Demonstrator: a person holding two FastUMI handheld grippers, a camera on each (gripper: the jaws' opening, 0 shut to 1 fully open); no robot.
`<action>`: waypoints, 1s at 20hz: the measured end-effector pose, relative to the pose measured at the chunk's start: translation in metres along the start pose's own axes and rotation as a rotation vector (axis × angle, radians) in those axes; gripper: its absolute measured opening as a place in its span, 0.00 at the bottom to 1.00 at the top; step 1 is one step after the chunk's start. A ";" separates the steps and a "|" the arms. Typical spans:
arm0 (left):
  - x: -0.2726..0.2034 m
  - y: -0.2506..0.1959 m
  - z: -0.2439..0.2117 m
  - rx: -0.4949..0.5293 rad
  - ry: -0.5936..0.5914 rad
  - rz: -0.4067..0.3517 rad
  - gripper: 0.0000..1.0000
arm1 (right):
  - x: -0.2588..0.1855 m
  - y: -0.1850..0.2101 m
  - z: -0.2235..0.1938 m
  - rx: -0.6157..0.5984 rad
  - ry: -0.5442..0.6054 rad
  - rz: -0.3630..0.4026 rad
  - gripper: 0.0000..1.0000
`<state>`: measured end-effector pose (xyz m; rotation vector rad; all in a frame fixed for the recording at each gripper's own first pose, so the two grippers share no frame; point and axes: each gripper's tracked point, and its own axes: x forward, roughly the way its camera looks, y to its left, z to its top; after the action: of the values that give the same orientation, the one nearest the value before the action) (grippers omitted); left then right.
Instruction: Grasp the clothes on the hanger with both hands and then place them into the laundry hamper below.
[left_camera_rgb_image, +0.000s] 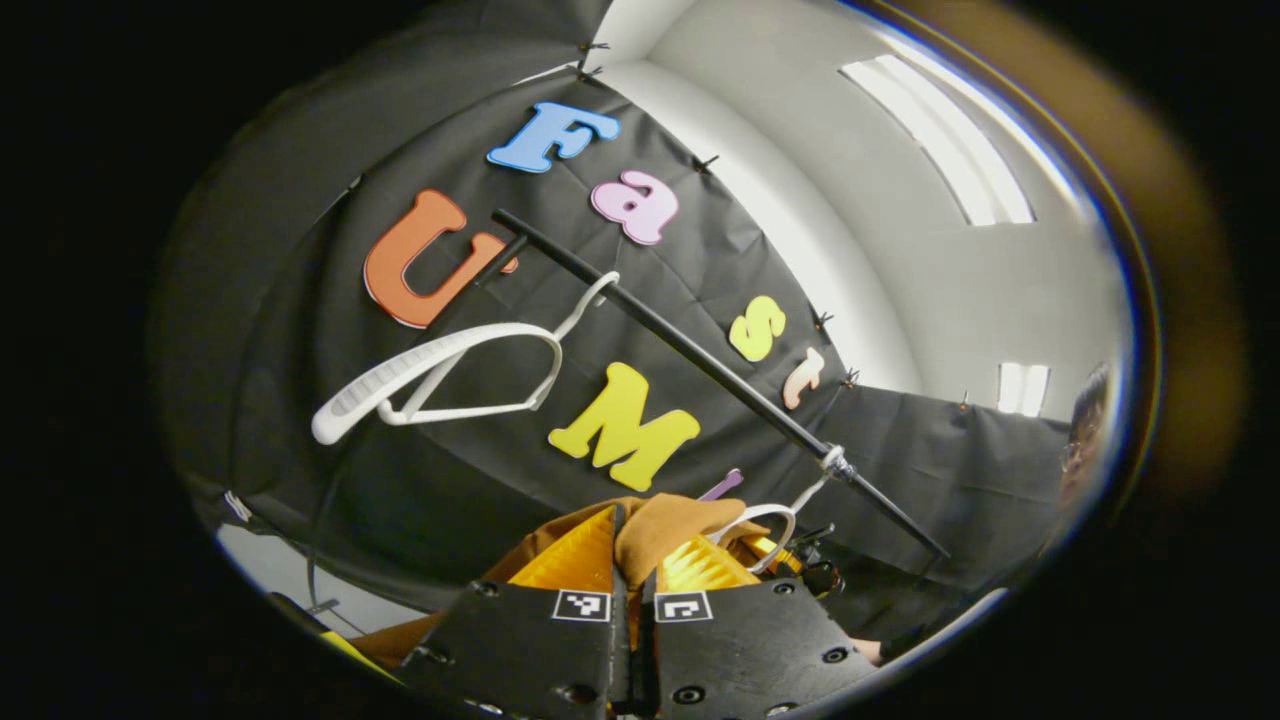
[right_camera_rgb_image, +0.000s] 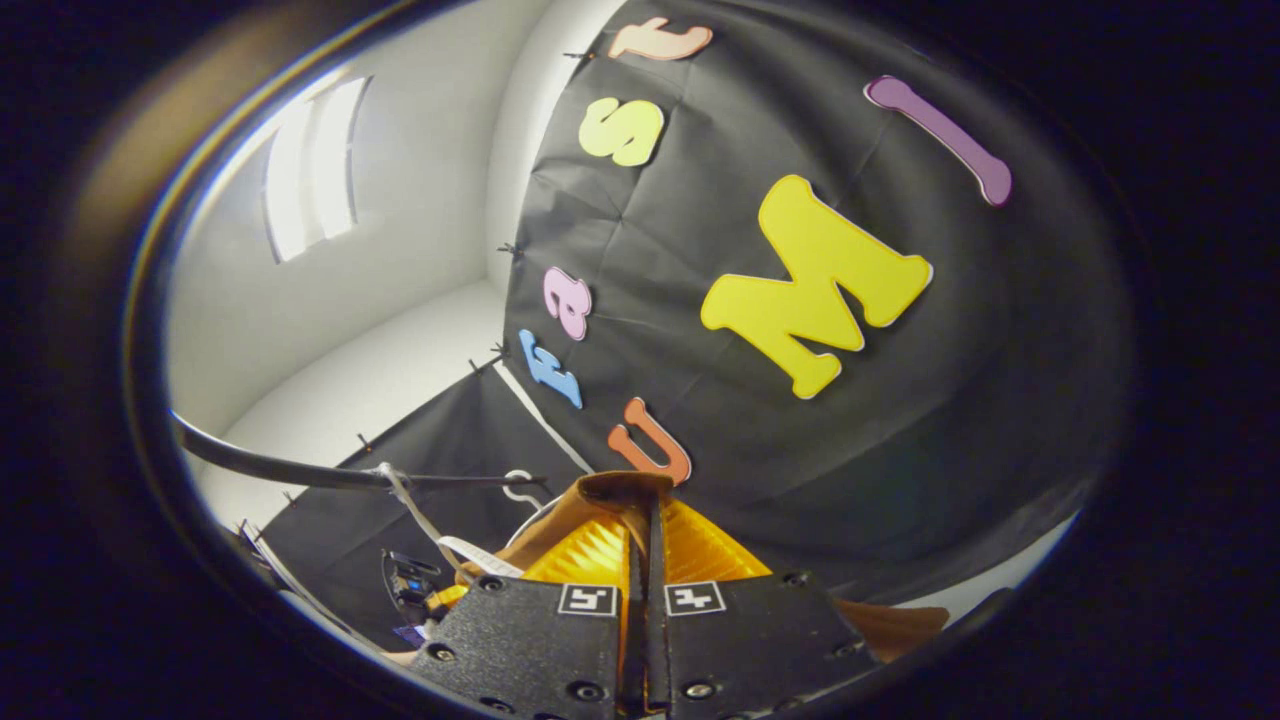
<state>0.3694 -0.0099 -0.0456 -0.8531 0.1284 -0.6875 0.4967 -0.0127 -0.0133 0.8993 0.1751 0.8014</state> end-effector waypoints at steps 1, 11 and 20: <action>0.002 0.004 -0.003 -0.028 0.006 0.001 0.02 | -0.002 0.001 0.000 0.043 0.006 0.018 0.04; 0.003 0.010 -0.013 -0.129 -0.004 -0.042 0.02 | -0.006 -0.014 -0.011 0.317 0.051 0.108 0.04; -0.011 0.019 -0.033 -0.114 0.027 0.014 0.02 | -0.021 -0.046 -0.043 0.259 0.110 -0.023 0.04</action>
<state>0.3585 -0.0166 -0.0835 -0.9515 0.1993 -0.6839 0.4875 -0.0161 -0.0788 1.0947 0.3916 0.8194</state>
